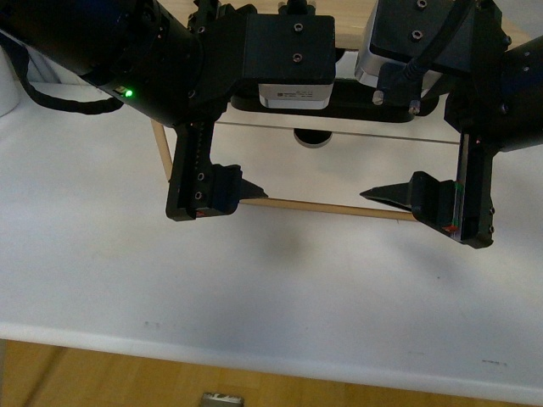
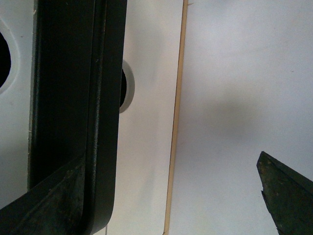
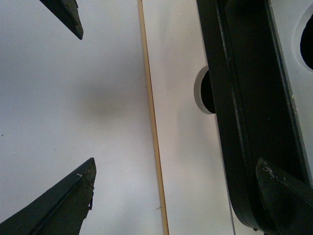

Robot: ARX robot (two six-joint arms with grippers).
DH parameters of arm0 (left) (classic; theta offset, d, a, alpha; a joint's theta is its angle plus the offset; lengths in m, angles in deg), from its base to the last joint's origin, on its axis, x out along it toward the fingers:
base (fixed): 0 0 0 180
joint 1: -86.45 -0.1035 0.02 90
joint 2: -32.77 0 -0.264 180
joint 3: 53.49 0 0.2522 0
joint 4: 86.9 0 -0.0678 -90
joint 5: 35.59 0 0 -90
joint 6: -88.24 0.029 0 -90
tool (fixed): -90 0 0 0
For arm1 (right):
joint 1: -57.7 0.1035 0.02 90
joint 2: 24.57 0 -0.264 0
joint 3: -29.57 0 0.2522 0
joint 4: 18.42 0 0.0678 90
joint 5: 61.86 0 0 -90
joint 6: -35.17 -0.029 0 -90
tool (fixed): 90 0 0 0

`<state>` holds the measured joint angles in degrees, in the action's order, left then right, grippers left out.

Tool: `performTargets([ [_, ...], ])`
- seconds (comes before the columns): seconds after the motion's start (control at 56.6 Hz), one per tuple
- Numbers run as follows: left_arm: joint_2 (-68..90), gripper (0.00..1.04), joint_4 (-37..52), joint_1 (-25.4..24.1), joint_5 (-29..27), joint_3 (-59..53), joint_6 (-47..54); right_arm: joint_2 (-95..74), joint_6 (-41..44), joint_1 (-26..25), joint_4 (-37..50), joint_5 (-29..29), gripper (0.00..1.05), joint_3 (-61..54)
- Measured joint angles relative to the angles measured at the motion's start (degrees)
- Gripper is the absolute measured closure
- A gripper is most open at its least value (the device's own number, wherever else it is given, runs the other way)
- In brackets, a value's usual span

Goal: Pull drawer

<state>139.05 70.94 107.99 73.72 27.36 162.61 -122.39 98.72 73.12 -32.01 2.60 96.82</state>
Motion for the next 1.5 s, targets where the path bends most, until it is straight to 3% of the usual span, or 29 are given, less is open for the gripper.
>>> performTargets([
  [0.618,-1.3,0.06,-5.0,0.5,0.4,-0.3,1.8,2.2,6.5,-1.3,-8.6,-2.8,0.09,-0.2],
  [1.184,-9.6,0.06,-6.2,2.2,0.9,-9.6,1.9,9.9,11.0,-1.7,-16.0,-5.2,0.09,-6.6],
  [1.502,-13.2,0.06,-3.6,2.7,0.4,-11.6,-1.2,13.4,7.0,-3.2,-16.2,-7.6,0.09,-7.9],
])
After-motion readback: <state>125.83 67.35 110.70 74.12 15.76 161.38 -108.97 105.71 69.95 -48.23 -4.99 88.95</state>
